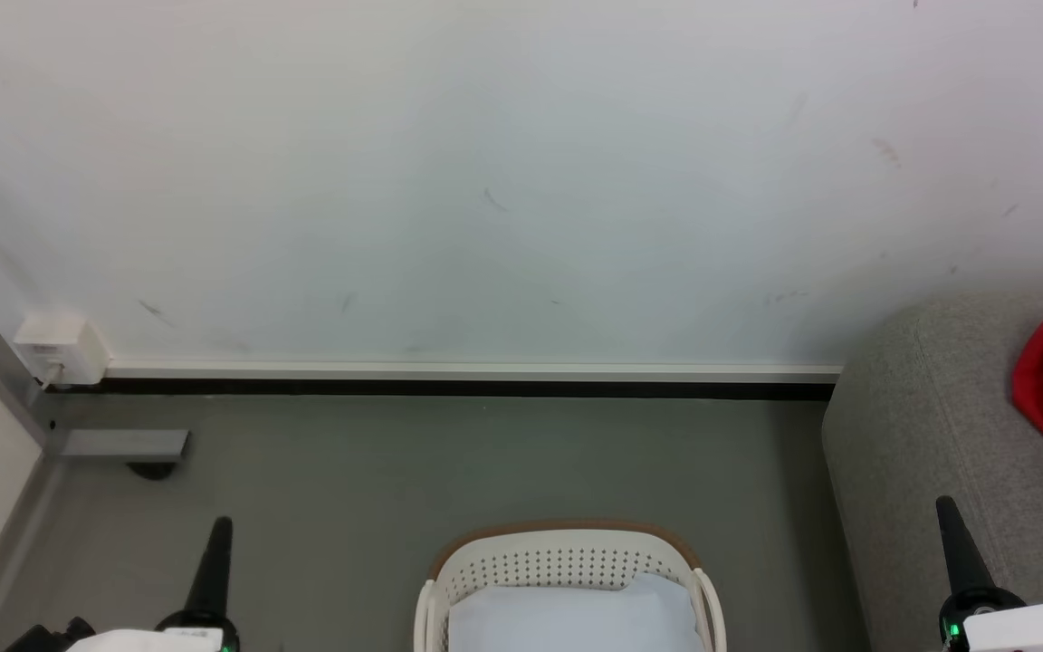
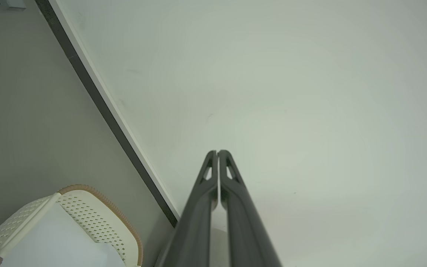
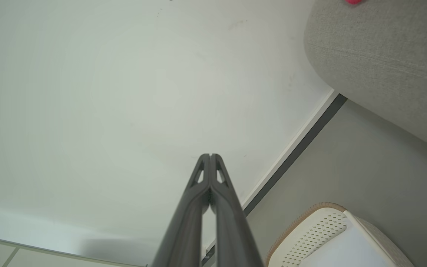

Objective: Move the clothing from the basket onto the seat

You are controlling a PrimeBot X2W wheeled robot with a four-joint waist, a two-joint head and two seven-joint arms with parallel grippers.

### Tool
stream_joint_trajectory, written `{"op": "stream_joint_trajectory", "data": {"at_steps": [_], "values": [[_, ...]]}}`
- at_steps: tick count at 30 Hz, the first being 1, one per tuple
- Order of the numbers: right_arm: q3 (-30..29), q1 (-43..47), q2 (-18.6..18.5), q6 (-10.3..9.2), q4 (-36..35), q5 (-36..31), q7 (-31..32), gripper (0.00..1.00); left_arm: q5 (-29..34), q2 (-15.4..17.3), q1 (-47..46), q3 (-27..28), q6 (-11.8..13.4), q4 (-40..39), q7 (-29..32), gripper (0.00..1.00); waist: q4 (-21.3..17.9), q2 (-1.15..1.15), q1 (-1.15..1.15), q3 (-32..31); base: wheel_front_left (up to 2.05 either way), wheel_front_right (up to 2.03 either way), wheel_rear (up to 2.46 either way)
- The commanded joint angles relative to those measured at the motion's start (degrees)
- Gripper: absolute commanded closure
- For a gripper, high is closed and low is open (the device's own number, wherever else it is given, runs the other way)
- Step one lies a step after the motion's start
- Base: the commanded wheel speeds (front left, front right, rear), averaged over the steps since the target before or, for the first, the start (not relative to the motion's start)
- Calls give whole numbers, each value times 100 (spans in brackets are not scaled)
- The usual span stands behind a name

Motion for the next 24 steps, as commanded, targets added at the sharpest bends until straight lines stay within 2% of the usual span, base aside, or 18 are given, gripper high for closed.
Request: {"op": "stream_joint_trajectory", "data": {"at_steps": [1, 24], "values": [[-54, -120, -13, -7, -66, 109, 25, 100, -114, 24, -104, 29, -43, -47, 31, 100, 2, 0, 0, 3, 0, 0, 0], [-354, -124, 50, -10, -133, 1002, 323, 100, -1154, 15, -214, 52, -74, -64, 328, 100, 36, 0, 0, 76, 0, 0, 0]]}}
